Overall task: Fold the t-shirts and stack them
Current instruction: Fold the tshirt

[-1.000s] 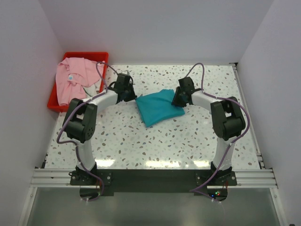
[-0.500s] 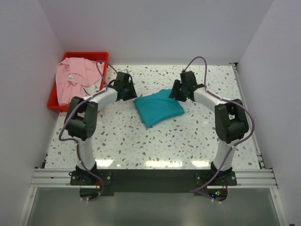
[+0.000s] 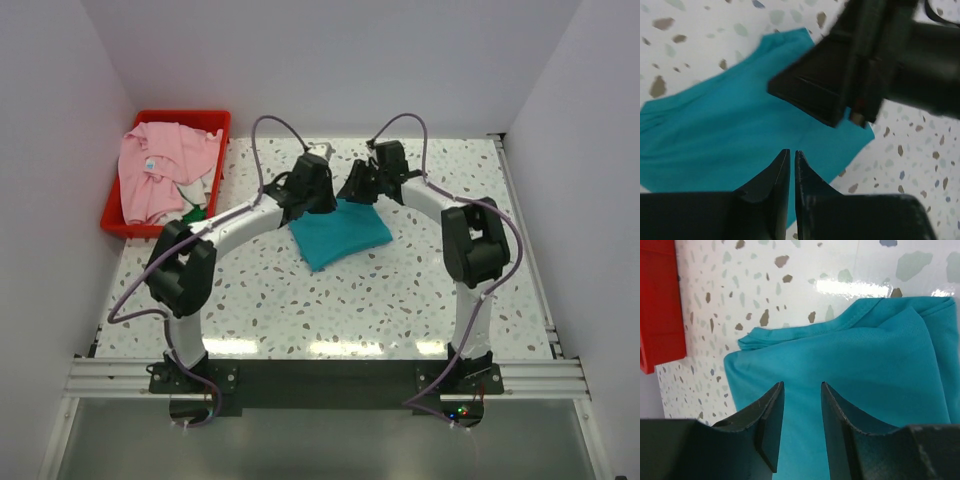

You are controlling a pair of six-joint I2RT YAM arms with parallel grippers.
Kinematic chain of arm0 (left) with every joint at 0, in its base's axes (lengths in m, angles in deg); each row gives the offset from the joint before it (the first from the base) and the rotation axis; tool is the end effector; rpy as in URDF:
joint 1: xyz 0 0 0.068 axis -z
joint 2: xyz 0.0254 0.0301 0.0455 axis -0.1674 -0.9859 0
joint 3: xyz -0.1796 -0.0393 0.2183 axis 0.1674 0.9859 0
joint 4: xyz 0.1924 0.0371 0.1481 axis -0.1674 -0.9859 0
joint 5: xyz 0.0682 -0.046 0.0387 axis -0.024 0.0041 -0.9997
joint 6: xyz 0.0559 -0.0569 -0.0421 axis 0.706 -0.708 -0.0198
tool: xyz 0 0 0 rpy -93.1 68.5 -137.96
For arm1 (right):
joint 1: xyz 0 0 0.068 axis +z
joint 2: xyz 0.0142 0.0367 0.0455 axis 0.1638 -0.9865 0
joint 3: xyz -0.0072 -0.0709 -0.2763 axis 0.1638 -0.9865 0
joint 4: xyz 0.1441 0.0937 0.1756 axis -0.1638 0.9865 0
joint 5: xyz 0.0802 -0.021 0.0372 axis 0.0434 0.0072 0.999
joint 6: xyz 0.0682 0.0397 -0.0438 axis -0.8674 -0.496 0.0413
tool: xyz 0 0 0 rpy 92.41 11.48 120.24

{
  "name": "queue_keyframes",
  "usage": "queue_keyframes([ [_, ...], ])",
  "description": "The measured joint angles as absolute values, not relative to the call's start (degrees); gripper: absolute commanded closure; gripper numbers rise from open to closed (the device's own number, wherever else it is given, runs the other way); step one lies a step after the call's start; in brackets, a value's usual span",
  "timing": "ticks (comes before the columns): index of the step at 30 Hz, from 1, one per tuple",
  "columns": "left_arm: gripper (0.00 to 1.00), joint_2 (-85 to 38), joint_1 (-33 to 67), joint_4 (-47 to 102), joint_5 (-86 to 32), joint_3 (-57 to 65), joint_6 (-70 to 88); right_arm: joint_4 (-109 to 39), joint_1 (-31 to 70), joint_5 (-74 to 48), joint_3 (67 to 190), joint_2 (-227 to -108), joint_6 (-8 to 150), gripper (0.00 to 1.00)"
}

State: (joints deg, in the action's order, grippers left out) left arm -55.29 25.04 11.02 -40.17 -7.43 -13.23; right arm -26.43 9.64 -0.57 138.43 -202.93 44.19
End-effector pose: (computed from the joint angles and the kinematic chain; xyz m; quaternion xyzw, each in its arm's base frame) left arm 0.3792 -0.2543 0.2458 -0.0119 0.8990 -0.2150 0.3813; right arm 0.4495 0.1843 0.1966 0.0409 0.8969 0.3219 0.3004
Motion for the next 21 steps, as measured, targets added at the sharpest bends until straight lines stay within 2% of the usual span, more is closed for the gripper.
queue_keyframes([
  [7, 0.93, -59.6, 31.9, 16.9, -34.7, -0.4, -14.1, -29.8, 9.1, 4.5, 139.2, -212.1, 40.1, 0.64],
  [11, 0.95, -62.5, 33.6, 18.7, -33.8, 4.3, -14.8, -33.3, 8.1, 5.6, 137.4, -212.1, 37.9, 0.64],
  [21, 0.95, -60.7, 34.8, 26.4, -34.7, 9.7, -16.5, -35.6, 7.4, 7.9, 135.9, -212.1, 36.0, 0.63],
])
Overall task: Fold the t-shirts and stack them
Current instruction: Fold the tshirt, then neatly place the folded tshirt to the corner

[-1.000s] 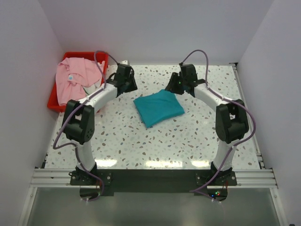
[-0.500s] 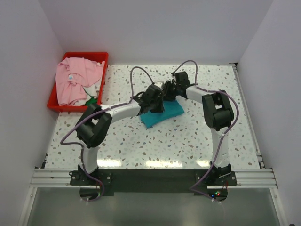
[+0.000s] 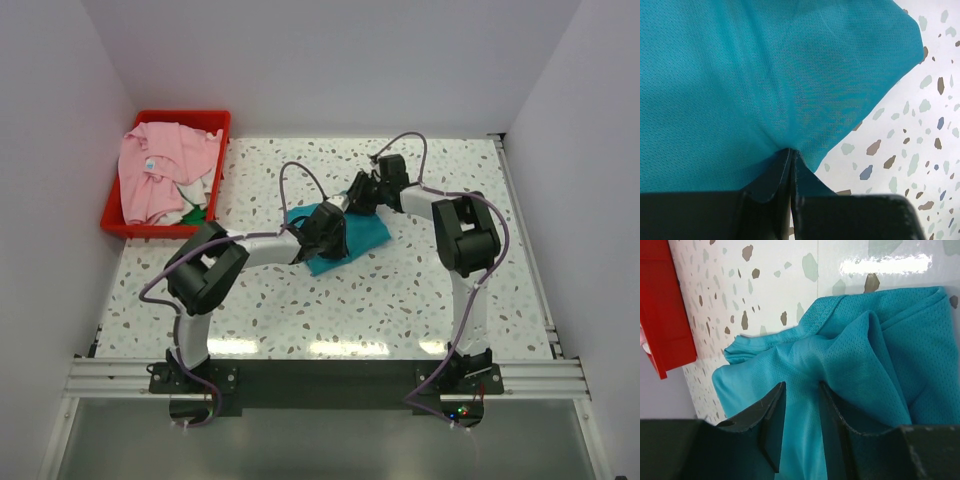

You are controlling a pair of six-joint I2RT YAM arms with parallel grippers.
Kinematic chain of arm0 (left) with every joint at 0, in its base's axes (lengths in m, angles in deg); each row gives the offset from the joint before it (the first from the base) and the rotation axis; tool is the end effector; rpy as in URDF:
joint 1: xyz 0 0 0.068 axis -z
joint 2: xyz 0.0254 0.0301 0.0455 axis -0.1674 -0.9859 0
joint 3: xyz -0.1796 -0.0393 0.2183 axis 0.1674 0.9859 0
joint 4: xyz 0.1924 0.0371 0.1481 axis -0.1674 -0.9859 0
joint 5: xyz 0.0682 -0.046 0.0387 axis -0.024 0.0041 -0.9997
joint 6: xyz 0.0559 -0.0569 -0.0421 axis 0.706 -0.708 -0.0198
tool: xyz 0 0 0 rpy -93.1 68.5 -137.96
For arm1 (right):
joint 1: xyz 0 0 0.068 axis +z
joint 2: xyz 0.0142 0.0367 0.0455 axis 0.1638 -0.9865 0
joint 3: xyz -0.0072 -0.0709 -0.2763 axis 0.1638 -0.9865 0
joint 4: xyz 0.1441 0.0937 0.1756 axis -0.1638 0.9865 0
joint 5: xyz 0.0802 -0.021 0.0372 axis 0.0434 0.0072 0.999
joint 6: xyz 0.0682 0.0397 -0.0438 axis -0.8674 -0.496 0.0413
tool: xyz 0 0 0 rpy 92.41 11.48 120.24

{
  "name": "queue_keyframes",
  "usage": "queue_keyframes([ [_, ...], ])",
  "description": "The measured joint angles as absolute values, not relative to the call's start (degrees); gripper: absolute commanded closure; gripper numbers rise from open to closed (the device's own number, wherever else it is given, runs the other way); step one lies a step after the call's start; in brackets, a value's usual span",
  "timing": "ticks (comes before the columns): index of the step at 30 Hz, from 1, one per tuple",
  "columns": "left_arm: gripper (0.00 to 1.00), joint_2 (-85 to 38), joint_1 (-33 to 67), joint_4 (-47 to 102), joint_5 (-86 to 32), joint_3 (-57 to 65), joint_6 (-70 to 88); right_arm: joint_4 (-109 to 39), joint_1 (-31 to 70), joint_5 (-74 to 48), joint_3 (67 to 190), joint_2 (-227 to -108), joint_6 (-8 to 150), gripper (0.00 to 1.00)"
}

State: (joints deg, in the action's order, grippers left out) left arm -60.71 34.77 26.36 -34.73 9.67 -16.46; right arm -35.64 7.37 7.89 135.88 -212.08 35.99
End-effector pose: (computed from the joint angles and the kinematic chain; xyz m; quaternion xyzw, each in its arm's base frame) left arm 0.3112 -0.3062 0.1358 0.0611 0.9232 -0.2520 0.2836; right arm 0.4644 0.1801 0.1275 0.0967 0.8897 0.3836 0.2279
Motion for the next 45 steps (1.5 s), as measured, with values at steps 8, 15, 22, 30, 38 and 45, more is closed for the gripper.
queue_keyframes([
  [8, 0.95, -59.6, 34.7, 26.1, -34.7, 10.9, -16.8, -35.1, 4.5, 9.9, 133.3, -210.3, 36.7, 0.56],
  [15, 0.94, -58.2, 34.3, 24.4, -33.7, 11.7, -16.8, -31.4, 0.6, 9.0, 132.3, -206.8, 40.1, 0.48],
  [22, 0.87, -57.1, 33.2, 20.9, -31.7, 10.8, -16.6, -22.1, 0.3, -0.8, 131.8, -197.4, 45.7, 0.32],
  [30, 0.83, -52.2, 30.7, 19.9, -29.7, 9.8, -16.6, -20.6, 0.3, -5.9, 119.8, -188.4, 48.8, 0.24],
  [38, 0.82, -46.9, 29.0, 19.9, -28.2, 10.4, -16.6, -20.7, 0.9, -6.1, 114.3, -189.0, 48.9, 0.24],
  [45, 0.82, -42.3, 28.1, 19.2, -27.1, 12.7, -16.6, -20.2, 4.4, -9.5, 116.0, -190.4, 48.8, 0.43],
])
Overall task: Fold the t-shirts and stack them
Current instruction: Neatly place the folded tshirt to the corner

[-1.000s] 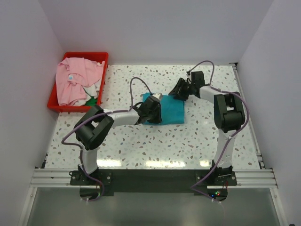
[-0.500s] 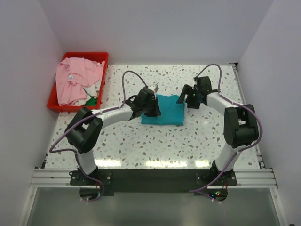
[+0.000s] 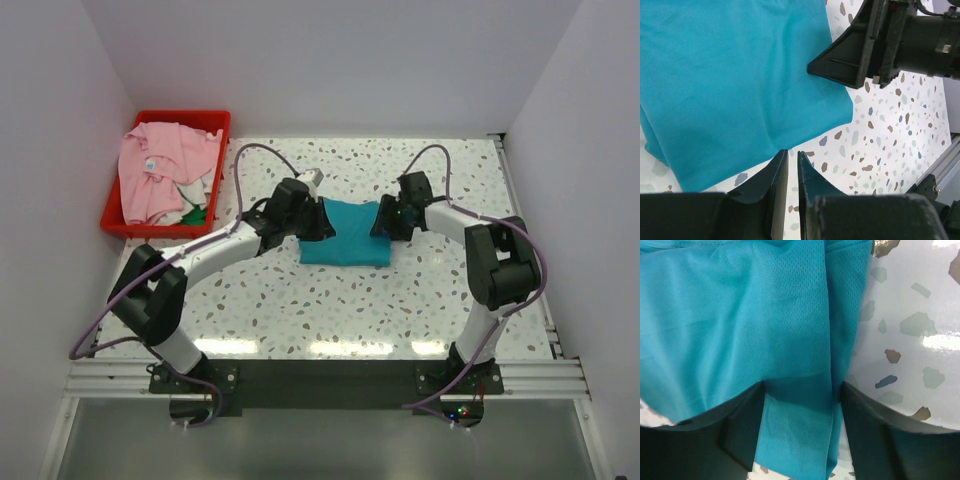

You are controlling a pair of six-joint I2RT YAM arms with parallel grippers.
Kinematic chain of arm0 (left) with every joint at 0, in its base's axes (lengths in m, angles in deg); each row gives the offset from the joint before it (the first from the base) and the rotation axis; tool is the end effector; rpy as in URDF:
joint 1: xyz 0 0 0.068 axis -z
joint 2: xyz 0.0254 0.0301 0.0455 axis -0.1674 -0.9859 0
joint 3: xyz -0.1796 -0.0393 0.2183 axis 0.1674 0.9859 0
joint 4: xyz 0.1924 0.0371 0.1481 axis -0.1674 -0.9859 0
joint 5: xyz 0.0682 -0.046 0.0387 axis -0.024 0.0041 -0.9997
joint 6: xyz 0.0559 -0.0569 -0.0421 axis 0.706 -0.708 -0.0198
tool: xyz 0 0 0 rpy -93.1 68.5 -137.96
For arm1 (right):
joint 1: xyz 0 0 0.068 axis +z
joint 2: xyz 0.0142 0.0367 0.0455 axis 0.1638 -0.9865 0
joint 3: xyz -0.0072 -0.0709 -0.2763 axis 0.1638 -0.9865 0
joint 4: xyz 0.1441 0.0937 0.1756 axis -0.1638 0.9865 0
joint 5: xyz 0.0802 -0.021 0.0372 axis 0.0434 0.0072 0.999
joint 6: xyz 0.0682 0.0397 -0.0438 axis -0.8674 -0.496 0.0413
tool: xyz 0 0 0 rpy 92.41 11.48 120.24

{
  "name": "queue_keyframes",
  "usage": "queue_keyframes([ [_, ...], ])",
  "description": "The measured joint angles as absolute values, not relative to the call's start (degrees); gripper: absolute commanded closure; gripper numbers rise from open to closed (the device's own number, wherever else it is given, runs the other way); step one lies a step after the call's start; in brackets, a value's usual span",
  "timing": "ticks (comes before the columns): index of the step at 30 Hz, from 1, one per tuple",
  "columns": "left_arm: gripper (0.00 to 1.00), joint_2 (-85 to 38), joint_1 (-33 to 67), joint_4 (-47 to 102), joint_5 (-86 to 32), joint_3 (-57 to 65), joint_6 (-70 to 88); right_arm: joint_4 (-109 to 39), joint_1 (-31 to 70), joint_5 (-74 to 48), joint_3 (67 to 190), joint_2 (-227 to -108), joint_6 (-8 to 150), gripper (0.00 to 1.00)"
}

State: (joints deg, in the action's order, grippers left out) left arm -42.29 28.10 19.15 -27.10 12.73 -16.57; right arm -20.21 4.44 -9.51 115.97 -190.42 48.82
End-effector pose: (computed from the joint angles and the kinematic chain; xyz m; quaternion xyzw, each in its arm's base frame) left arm 0.3009 -0.2477 0.2312 0.0362 0.8934 -0.3212 0.3119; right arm 0.3689 0.1067 0.1491 0.0974 0.9494 0.1877 0.2324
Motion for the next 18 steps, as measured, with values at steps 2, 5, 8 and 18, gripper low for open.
queue_keyframes([
  [2, 0.82, -41.1, 27.8, 18.7, -26.9, 13.3, -16.5, -19.7, 5.4, -11.6, 117.0, -191.5, 48.7, 0.66],
  [5, 0.82, -39.2, 27.2, 18.1, -26.6, 14.2, -16.5, -18.6, 6.5, -14.7, 118.2, -192.7, 48.2, 0.92],
  [8, 0.82, -37.2, 26.7, 17.6, -26.3, 15.2, -16.2, -16.6, 7.2, -17.4, 119.4, -193.2, 47.0, 1.0],
  [18, 0.82, -31.7, 26.1, 15.1, -24.5, 16.1, -14.7, -8.4, 6.3, -29.7, 122.5, -193.7, 37.1, 1.0],
])
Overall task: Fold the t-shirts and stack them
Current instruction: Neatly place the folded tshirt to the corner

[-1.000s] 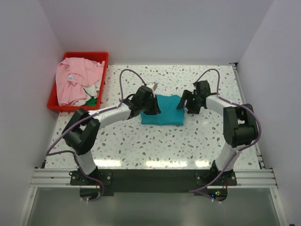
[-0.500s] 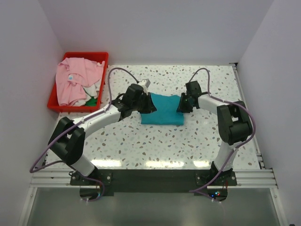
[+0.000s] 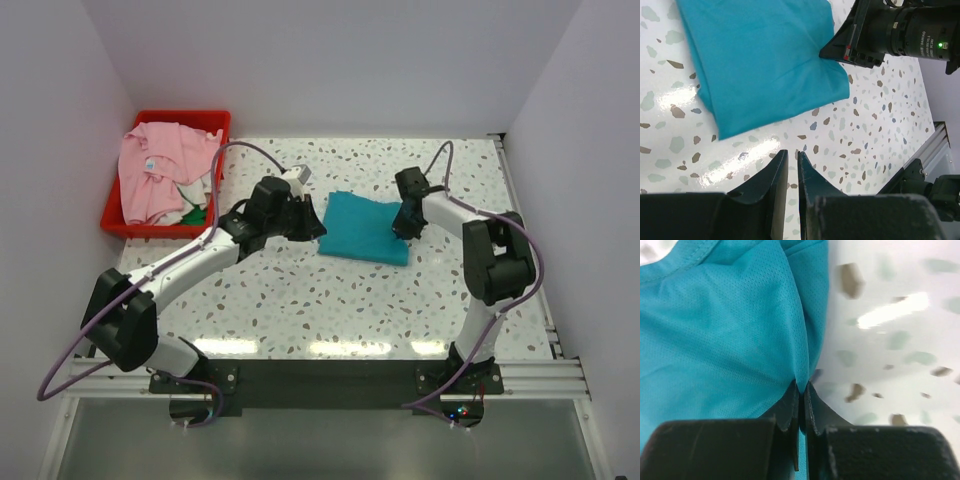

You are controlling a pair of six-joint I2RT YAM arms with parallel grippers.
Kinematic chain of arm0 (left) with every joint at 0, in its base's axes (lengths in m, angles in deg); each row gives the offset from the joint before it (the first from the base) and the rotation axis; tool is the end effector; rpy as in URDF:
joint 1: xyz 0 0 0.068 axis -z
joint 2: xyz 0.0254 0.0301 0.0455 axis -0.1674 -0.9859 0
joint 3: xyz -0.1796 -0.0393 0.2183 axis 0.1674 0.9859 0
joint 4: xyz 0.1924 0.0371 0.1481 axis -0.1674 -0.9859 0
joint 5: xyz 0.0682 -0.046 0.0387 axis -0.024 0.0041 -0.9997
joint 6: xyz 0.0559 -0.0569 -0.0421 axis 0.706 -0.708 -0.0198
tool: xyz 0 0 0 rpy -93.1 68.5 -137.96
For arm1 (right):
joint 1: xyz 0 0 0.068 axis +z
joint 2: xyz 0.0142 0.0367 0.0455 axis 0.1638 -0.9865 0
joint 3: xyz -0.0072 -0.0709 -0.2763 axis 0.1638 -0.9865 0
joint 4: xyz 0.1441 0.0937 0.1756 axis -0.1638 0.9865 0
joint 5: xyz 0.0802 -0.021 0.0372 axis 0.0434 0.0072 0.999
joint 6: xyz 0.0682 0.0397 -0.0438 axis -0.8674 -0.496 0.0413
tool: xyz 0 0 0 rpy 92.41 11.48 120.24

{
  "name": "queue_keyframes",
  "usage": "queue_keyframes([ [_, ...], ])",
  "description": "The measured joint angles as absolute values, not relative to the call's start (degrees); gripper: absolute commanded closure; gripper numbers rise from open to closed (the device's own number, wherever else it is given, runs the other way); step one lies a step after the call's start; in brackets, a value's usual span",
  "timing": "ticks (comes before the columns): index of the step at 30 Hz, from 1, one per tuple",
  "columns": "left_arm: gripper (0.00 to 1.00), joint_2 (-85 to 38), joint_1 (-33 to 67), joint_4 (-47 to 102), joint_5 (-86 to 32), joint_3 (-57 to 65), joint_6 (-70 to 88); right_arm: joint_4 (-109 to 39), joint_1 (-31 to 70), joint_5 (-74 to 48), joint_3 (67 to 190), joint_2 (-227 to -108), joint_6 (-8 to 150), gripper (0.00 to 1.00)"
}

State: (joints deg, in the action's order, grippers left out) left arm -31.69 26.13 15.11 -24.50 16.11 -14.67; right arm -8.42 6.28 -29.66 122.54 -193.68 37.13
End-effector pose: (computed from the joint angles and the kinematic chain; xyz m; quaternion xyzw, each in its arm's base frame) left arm 0.2745 -0.2166 0.2666 0.0480 0.8791 -0.3398 0.3308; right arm 0.3741 0.0917 0.1458 0.2261 0.9470 0.0305 0.2260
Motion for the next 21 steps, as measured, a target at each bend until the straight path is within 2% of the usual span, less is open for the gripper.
queue_keyframes([
  [10, 0.82, -31.0, 26.1, 13.5, -21.3, 16.1, -13.1, 18.1, -1.3, -49.9, 129.2, -194.2, 17.7, 1.0],
  [21, 0.83, -31.0, 26.1, 13.3, -17.4, 16.1, -12.6, 31.9, -21.4, -53.9, 112.9, -179.6, 3.5, 1.0],
])
